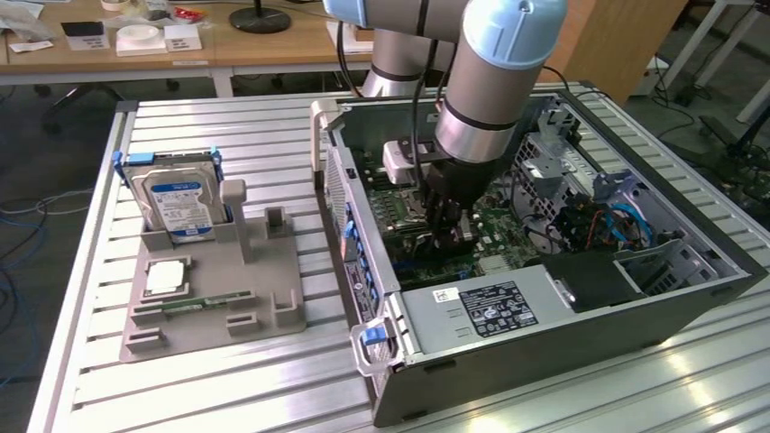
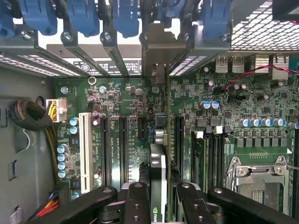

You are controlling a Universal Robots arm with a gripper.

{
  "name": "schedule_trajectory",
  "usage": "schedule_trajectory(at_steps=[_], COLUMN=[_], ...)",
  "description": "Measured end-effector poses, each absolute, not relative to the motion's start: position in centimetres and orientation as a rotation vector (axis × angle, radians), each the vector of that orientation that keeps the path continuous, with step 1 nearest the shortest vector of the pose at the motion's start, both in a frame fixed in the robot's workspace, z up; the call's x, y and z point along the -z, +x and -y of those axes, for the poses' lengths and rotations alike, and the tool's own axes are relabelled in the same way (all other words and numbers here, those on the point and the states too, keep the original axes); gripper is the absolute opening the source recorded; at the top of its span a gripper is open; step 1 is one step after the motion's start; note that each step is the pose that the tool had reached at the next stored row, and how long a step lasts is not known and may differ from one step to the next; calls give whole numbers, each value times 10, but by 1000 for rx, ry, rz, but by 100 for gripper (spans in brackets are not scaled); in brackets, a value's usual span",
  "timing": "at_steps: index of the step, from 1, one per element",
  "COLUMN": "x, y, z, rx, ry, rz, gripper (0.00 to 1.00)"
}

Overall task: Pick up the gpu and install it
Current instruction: 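Insert the gpu into the slot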

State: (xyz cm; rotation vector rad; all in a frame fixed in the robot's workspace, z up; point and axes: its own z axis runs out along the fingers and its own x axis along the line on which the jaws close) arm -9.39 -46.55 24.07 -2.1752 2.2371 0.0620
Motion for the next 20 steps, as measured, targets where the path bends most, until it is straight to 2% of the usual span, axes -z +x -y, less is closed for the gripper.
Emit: schedule_trajectory(at_steps=[20], x=[-239], y=[-96], z=[466], rx=[-62], ry=[-2175], rz=[-2237], gripper=[27])
